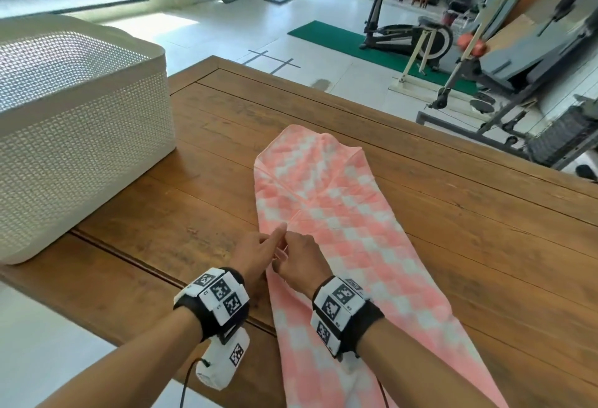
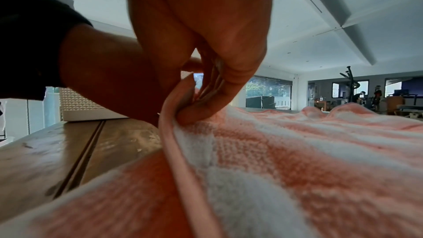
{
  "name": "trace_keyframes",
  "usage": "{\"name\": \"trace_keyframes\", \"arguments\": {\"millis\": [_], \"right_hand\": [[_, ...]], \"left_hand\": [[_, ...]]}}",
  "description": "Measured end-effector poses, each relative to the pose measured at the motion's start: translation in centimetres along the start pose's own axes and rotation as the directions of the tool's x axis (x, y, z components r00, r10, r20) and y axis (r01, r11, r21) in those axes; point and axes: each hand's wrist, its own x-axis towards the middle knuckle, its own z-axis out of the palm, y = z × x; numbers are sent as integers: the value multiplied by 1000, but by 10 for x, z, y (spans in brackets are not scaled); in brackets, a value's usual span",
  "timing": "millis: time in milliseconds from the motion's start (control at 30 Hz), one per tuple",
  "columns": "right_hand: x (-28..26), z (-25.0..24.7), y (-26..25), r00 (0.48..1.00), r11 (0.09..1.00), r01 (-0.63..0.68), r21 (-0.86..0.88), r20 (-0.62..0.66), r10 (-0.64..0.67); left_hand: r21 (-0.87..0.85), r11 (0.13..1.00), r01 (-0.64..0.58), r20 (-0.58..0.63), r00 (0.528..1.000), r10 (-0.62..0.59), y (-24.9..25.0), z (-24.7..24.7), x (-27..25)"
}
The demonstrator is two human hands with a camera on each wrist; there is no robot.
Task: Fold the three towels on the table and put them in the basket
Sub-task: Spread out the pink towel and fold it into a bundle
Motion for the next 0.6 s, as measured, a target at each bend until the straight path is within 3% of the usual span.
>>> {"name": "trace_keyframes", "arguments": {"millis": [100,233,433,600], "right_hand": [[-2,2,6,992,999,8,48,124,-14],[-4,-12,25,968,996,-24,82,252,3],[-9,-42,67,975,970,-85,-229,182,128],[-11,-57,103,967,940,-228,-255,52,249]], "left_hand": [[-37,998,41,6,999,-41,-4,-1,1],[98,994,53,4,999,-53,-12,-3,3],[233,965,123,-78,991,-108,-18,5,8],[185,966,181,-81,982,-168,-12,10,16]]}}
